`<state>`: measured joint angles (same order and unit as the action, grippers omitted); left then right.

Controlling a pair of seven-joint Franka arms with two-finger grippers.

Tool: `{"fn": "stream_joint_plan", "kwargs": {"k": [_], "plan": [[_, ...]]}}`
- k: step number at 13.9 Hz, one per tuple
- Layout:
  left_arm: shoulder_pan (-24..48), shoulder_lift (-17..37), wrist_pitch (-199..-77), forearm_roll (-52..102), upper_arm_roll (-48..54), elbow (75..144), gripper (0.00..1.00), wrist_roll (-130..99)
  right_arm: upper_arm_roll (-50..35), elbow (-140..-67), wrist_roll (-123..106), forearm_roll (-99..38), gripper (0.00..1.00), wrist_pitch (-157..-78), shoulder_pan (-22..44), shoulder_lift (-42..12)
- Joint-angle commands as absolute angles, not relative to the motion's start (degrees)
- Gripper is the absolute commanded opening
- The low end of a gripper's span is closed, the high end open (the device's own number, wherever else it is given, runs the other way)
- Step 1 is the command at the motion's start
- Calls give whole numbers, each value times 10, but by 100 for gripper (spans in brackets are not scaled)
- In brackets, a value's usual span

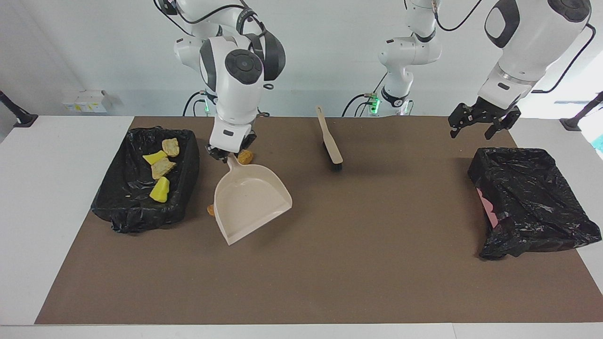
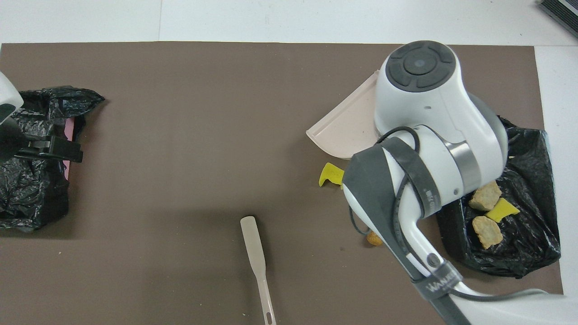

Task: Sweep and dump trash in bin
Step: 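Bring the empty dustpan back with the right gripper and set it down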

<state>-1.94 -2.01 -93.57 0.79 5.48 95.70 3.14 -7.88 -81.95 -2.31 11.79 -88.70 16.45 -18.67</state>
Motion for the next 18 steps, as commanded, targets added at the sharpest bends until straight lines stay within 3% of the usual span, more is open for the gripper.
{"fn": "stream_joint_plan", "kwargs": {"k": [1,6,11,18], "plan": [[-27,-18,-942,14,59,955,100,38,-78,-738,124,90,0,-896,205,-251],[-28,-18,-942,14,59,955,100,38,-78,-690,330,19,0,-984,267,-324],[-27,-18,-942,14,59,955,100,38,-78,-693,403,-17,0,-1091,308,-369],[-28,-18,-942,14,59,955,100,38,-78,-764,413,-49,0,-1168,336,-367]]}}
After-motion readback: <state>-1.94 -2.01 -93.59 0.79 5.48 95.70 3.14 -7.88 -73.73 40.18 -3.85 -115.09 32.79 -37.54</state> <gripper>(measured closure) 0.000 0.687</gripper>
